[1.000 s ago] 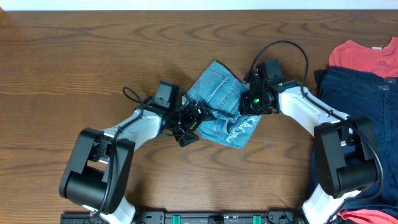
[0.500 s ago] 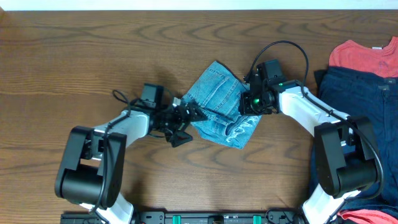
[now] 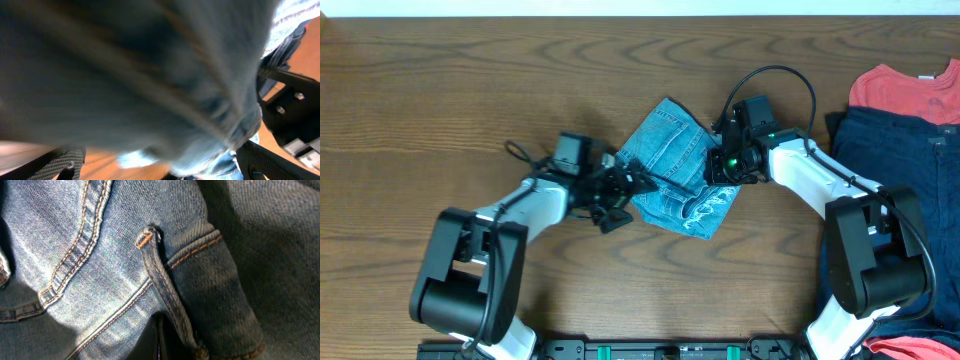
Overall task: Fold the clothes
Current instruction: 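Carry the bundle left with the left gripper and place it at the upper-left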
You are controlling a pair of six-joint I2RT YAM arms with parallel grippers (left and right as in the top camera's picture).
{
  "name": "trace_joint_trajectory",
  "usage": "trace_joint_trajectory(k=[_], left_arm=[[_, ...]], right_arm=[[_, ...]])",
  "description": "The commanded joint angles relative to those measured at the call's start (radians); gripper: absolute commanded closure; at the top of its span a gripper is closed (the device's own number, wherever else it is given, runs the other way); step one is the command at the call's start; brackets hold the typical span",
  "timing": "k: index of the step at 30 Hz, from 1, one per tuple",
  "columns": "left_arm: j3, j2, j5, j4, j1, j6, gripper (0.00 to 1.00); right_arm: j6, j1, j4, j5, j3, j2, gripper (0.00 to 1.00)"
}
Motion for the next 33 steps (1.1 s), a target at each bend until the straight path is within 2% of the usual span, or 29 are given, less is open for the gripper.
trace_joint_trajectory(k=[1,7,15,17,19,20,22,24,27,29,31,33], left_arm=[[-0.035,0.047,-0.254,0.010,-0.068,-0.131,0.02],[-0.035,0.050,-0.441,0.055,-0.141,-0.287,0.02],[-0.035,0.106,-0.446,0.190,-0.171,-0.303,0.00],[-0.035,0.127,-0.445,0.195,-0.177,-0.303,0.05],[-0.035,0.139,-0.444,0.195,-0.180,-0.293,0.16],[-0.035,0.143,-0.437,0.195,-0.182,-0.271,0.27],[-0.035,0.145,-0.423,0.195,-0.183,-0.203,0.43],[-0.035,0.145,-0.405,0.195,-0.182,-0.099,0.59],[-0.035,0.144,-0.362,0.190,-0.182,0.066,0.77],[-0.035,0.137,-0.353,0.153,-0.179,0.148,0.88],[-0.032,0.117,-0.351,0.091,-0.163,0.211,0.94],[-0.021,0.080,-0.349,0.001,-0.131,0.258,0.94]], right_arm=[[-0.010,-0.013,-0.025,0.072,-0.022,0.051,0.97],[-0.010,-0.013,-0.025,0.072,-0.022,0.051,0.97],[-0.010,-0.012,-0.026,0.072,-0.022,0.051,0.98],[-0.010,-0.012,-0.026,0.071,-0.022,0.051,0.98],[-0.010,-0.012,-0.026,0.071,-0.022,0.051,0.98],[-0.010,-0.012,-0.026,0.068,-0.022,0.051,0.98],[-0.010,-0.012,-0.026,0.056,-0.022,0.051,0.98],[-0.010,-0.012,-0.027,0.049,-0.022,0.051,0.98],[-0.010,-0.014,-0.041,0.028,-0.020,0.044,0.99],[-0.010,-0.021,-0.073,-0.024,-0.012,0.024,0.99],[-0.010,-0.034,-0.111,-0.072,-0.001,-0.016,0.98],[-0.010,-0.051,-0.147,-0.089,0.006,-0.080,0.98]])
